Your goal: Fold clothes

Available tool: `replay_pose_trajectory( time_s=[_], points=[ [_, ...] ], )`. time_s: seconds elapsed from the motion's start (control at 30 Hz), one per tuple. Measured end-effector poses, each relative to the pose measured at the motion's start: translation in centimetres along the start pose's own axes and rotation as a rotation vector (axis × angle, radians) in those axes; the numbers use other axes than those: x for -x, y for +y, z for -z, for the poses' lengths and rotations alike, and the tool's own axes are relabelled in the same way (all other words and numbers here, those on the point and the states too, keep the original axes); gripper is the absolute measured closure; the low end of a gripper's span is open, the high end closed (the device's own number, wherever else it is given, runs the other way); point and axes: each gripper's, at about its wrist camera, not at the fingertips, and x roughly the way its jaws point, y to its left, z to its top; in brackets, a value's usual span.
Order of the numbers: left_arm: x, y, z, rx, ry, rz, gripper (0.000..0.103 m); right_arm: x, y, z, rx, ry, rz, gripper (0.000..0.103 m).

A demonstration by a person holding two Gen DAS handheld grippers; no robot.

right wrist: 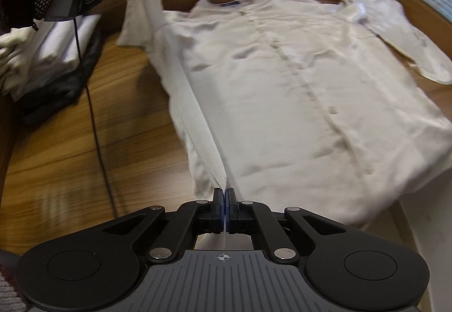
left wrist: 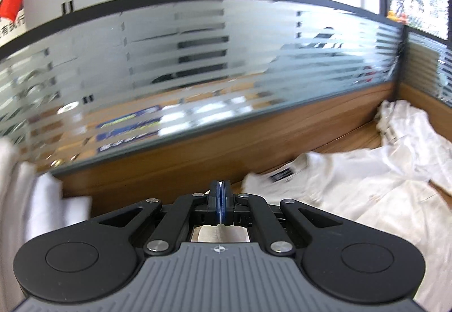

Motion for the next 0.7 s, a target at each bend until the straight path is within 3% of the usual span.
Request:
replay_pose_trajectory(
  time_s=[0.27, 0.6, 0.7],
  points=[
    [-2.7, -8.3, -2.6, -0.053, -0.013, 0.013, 0.102, -0.5, -7.2, -1.7, -0.058, 0.020, -0.005, 0.100],
    [-7.1, -16.5, -2.8, -0.139, 0.041, 0.017, 0.102, -1.9, -13.1, -2.7, -0.113, 0.061, -0.044, 0.100],
    [-8.8, -18.3, -2.5, -0.173, 0.083, 0.043, 0.097, -2.3, -14.4, -2.8, -0.134, 0.070, -0.054, 0.097]
  ],
)
